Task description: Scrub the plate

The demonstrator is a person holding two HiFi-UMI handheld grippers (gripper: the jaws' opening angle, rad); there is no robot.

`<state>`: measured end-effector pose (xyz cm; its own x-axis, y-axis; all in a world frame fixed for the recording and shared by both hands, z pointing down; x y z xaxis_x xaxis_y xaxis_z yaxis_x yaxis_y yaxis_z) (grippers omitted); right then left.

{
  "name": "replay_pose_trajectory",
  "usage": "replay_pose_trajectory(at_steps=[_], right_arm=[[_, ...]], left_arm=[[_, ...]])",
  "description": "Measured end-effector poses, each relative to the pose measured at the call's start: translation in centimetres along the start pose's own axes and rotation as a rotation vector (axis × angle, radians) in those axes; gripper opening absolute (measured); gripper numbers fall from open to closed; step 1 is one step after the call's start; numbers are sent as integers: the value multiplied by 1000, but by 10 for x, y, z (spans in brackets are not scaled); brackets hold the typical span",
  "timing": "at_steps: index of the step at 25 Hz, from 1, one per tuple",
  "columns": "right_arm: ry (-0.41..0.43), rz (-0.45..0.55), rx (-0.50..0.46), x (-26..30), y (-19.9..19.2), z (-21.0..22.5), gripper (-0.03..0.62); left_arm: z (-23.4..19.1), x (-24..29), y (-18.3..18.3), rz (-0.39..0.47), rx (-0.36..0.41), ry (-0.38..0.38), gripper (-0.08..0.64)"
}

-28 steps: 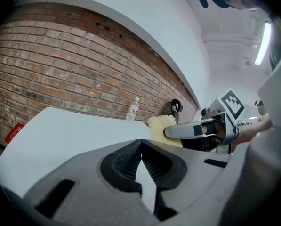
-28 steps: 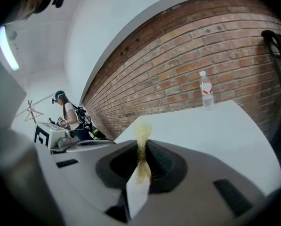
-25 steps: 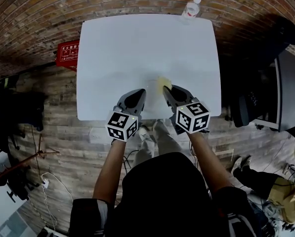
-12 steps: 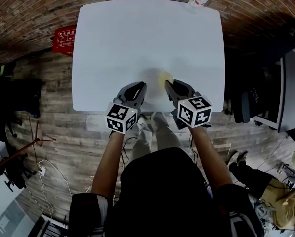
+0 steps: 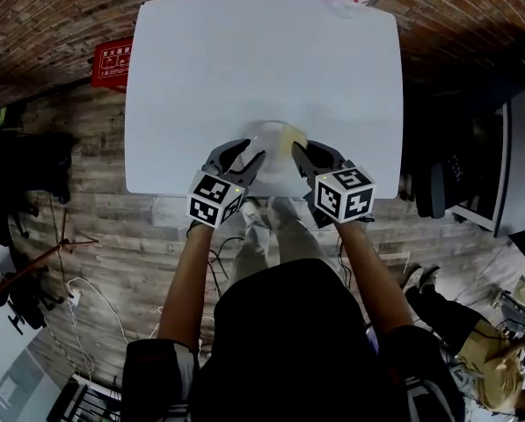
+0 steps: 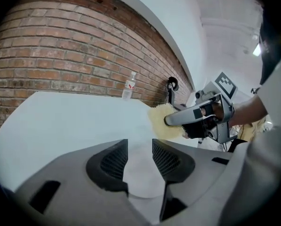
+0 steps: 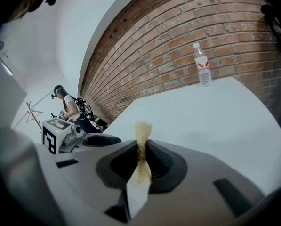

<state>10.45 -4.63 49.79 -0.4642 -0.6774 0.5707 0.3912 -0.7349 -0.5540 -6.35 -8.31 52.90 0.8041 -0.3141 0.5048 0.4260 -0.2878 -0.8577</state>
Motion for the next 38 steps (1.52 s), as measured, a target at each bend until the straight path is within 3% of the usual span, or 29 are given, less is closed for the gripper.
replay_pose_trajectory(at_steps=[11, 19, 24, 38], right_arm=[[-7, -36, 30, 2, -17, 11, 46], [-19, -40, 43, -3, -22, 16, 46], [-30, -44, 52, -6, -28, 20, 46], [-34, -70, 51, -6, -38, 23, 46]], left_arm=[[17, 25, -15, -142, 218, -140, 370], [24, 34, -27, -246, 339, -185, 399], [30, 39, -32, -292, 372, -211, 413], [27, 48, -45, -361, 366, -212, 416]])
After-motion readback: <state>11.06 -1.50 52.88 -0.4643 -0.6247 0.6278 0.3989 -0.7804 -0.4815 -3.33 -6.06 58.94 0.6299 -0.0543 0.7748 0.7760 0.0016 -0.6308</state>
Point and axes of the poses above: the fingertips, and each gripper's own axes: x forward along the fingers, z to its right, y out of its top, the point moved 7 cm from there along -x, backward along the fingers, and after that the axes turned 14 degrees about x, right-handed, at the moved point
